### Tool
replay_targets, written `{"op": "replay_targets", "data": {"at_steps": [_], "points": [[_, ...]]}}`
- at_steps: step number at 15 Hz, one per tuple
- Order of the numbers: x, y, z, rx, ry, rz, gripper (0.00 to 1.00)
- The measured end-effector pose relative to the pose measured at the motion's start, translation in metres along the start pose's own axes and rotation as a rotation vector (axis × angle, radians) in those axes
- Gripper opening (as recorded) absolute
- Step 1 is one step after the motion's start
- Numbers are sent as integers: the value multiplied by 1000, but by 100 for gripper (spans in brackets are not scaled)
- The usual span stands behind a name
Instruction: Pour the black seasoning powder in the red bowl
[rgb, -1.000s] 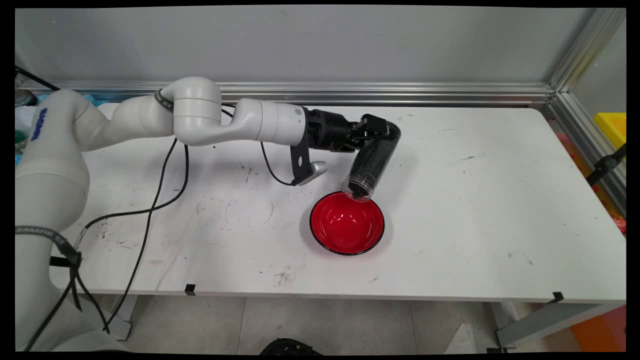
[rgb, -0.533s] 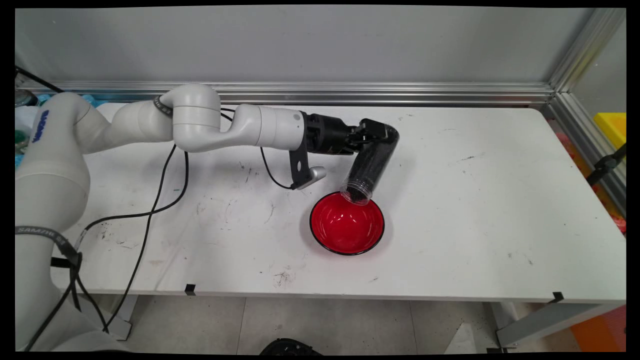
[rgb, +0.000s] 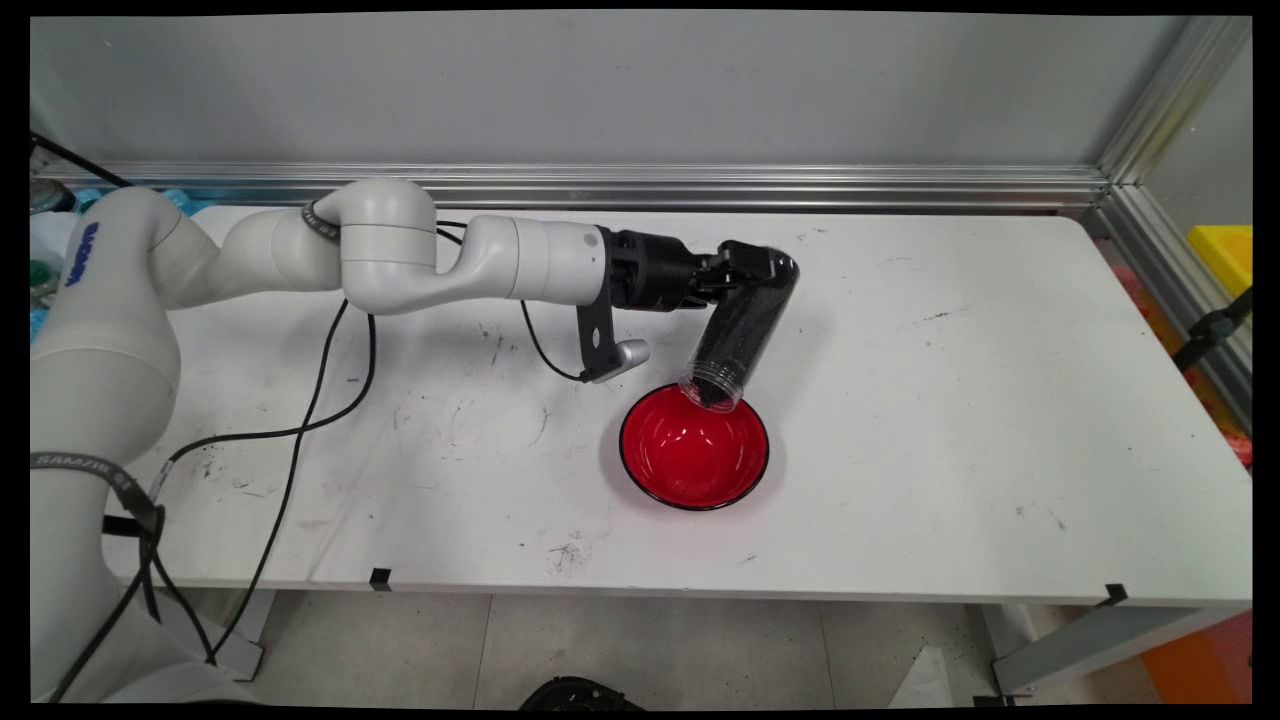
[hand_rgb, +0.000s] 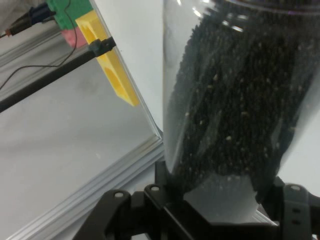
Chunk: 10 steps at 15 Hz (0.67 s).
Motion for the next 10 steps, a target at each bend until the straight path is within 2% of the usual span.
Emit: {"op": "replay_targets", "data": {"at_steps": [10], "points": [[7, 1, -4, 27, -10, 68, 0]]}}
